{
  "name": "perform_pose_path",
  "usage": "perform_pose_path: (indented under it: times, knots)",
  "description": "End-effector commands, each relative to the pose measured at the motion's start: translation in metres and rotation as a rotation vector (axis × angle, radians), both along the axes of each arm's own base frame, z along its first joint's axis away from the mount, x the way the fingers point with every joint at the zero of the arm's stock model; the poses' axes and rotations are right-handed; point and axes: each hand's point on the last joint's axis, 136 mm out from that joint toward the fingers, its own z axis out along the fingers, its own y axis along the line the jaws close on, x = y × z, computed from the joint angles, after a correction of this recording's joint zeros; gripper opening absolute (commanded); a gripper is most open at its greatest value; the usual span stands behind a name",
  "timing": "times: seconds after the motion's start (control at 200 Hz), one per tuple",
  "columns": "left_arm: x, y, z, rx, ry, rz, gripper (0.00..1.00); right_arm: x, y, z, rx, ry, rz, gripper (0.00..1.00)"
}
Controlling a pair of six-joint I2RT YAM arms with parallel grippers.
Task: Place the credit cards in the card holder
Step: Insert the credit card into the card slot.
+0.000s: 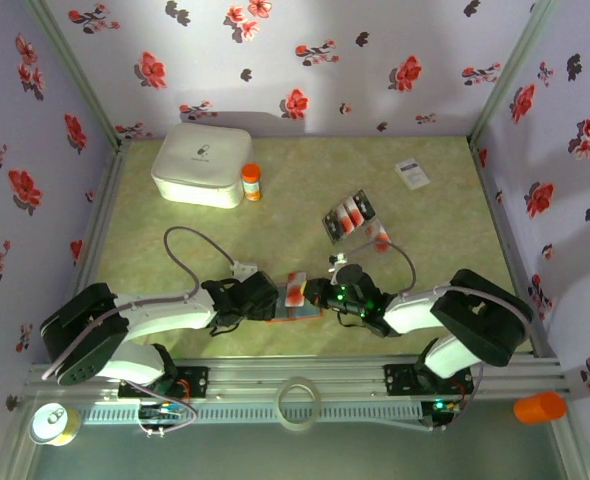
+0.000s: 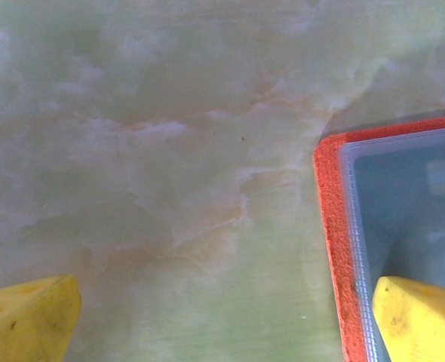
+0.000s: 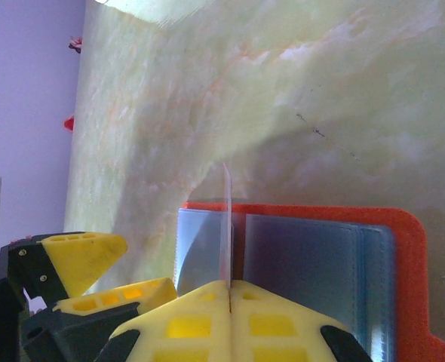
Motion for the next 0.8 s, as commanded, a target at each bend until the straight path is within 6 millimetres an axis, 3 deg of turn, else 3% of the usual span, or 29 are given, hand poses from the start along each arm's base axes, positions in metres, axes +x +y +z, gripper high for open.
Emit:
perform_pose_path:
  times: [0.0,0.795]
  knots:
    - [-0.003,0.008,-0.007,0.040,-0.001,0.011,1.00,-0.007,0.001,-0.008,-0.002,0.018,0.022,0.00]
    - [-0.004,0.009,-0.009,0.042,0.000,0.010,1.00,-0.029,-0.008,-0.025,-0.046,0.076,0.079,0.00]
